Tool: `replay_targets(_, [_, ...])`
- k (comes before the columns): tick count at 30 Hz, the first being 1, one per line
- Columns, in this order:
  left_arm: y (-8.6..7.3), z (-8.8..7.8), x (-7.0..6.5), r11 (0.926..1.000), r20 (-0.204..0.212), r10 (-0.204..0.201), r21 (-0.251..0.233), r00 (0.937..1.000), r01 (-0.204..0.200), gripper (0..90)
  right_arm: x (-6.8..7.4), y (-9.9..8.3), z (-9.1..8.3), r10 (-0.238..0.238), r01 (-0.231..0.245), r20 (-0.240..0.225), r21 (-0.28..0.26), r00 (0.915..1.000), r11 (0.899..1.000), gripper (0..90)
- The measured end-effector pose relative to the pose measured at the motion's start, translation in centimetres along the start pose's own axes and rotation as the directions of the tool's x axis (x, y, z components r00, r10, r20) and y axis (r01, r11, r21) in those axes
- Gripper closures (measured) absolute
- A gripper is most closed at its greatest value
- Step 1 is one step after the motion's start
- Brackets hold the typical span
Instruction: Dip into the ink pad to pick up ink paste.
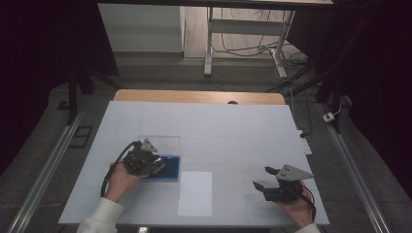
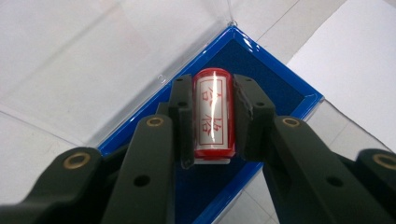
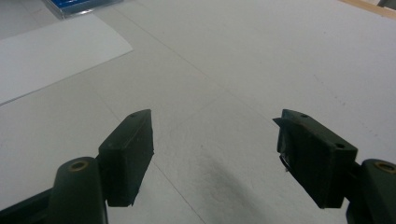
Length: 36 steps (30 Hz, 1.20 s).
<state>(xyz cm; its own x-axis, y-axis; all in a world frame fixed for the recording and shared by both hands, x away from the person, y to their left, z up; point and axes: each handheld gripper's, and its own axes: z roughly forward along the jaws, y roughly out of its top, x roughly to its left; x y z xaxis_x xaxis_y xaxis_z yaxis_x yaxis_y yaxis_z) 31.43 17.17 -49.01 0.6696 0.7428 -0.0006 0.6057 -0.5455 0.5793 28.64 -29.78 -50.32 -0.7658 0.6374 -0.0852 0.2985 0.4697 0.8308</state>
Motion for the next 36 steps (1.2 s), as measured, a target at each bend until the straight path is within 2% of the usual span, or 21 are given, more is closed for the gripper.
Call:
replay_targets(6, [-0.3,0.0,0.0,0.9998,0.002,0.008,-0.018,1.0000,-0.008,71.1,-0.1,0.0,-0.2,0.003,-0.003,0.007,-0.008,1.0000,1.000,27.3])
replay_targets(9, [-0.3,-0.5,0.4,0.9990,0.021,0.022,-0.039,0.9995,-0.021,70.8,0.0,0.0,-0.2,0.000,0.000,0.004,0.000,1.0000,1.000,27.3])
replay_targets(10, [-0.1,-0.8,0.5,0.9992,0.024,0.033,-0.022,0.9992,-0.032,70.6,0.0,0.0,-0.2,0.000,0.000,0.004,0.000,1.0000,1.000,27.3])
replay_targets(11, [-0.1,-1.1,0.4,0.9985,0.005,0.043,-0.034,0.9990,-0.043,70.6,-0.1,0.0,-0.2,0.000,0.000,0.004,-0.001,1.0000,1.000,27.3])
replay_targets(12, [0.0,-2.0,0.4,0.9957,0.015,0.036,-0.086,0.9992,-0.034,70.6,-0.1,0.0,-0.2,-0.001,0.001,0.004,-0.001,1.0000,1.000,27.3])
replay_targets(17, [0.4,-4.2,-0.2,0.9845,0.026,0.038,-0.173,0.9989,-0.033,70.5,-0.3,-0.2,-0.2,0.001,-0.001,0.006,-0.001,1.0000,1.000,27.3])
replay_targets(22, [0.5,-5.1,-0.5,0.9795,0.034,0.037,-0.199,0.9988,-0.029,70.3,-0.2,-0.1,-0.2,0.001,-0.001,0.010,0.004,0.9999,1.000,27.4])
replay_targets(25, [0.4,-5.6,-0.4,0.9716,0.063,0.021,-0.236,0.9978,-0.006,70.3,-0.3,-0.2,-0.2,-0.005,0.005,0.011,0.005,0.9999,1.000,27.4])
replay_targets(31, [0.3,-6.3,0.0,0.9605,0.090,-0.005,-0.277,0.9959,0.030,70.3,-0.4,-0.3,-0.1,0.000,0.000,0.009,0.012,1.0000,1.000,27.4])
replay_targets(36, [0.2,-6.4,0.0,0.9594,0.090,-0.011,-0.280,0.9959,0.036,70.2,-0.3,-0.2,-0.1,-0.001,0.001,0.007,0.011,1.0000,1.000,27.4])
